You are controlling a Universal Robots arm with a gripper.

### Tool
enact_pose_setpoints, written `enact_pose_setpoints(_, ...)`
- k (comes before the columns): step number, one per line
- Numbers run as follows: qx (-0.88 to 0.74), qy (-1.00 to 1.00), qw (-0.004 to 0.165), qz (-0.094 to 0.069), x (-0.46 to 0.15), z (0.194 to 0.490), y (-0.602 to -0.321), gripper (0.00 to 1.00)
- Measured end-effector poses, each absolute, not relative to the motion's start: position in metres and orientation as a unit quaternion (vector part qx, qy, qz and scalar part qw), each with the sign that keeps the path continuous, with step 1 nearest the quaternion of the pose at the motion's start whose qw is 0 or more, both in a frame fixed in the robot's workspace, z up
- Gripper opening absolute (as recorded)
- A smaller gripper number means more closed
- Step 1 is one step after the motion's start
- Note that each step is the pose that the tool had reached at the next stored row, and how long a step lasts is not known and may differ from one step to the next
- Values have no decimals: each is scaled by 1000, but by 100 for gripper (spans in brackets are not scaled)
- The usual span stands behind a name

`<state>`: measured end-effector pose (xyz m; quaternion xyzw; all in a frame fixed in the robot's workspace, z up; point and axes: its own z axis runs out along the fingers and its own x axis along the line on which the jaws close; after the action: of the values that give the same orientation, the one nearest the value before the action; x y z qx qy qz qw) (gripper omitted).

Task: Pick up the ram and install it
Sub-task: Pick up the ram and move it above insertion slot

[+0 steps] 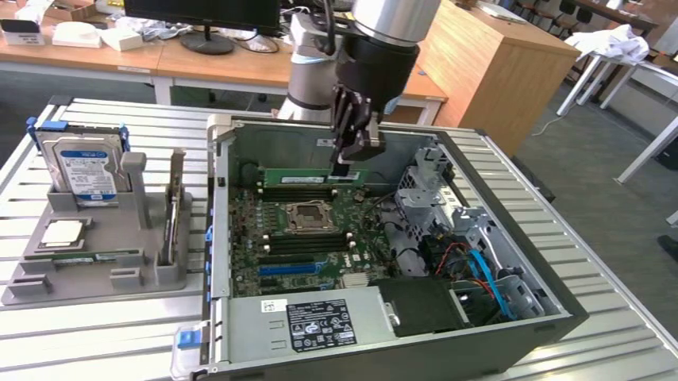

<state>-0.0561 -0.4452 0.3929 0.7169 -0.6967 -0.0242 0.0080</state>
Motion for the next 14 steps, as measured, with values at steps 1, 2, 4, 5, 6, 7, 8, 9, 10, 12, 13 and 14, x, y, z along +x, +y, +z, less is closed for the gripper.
enact_pose_setpoints(1, 717, -697, 8, -24, -54, 393, -445, 11)
enact_pose_setpoints(2, 717, -697, 8, -24, -51, 393, -445, 11)
enact_pose_setpoints(4, 717, -697, 8, -24, -46, 393, -445, 11)
enact_pose_setpoints(5, 717, -697, 8, -24, -43, 393, -445, 11)
enact_pose_setpoints(6, 717, -697, 8, -24, -41, 393, -445, 11)
enact_pose_setpoints(7, 717, -697, 8, -24, -39, 393, -445, 11)
enact_pose_setpoints(8, 717, -697, 8, -24, -37, 393, -445, 11)
enact_pose_setpoints(9, 717, -697, 8, -24, -35, 393, -445, 11)
enact_pose_setpoints(10, 717, -697, 8, -24, -34, 393, -445, 11)
enact_pose_setpoints(12, 717, -697, 8, -24, -34, 393, -445, 11)
enact_pose_setpoints(13, 717, -697, 8, -24, -34, 393, -445, 11)
enact_pose_setpoints(14, 717, -697, 8, -24, -34, 393, -445, 11)
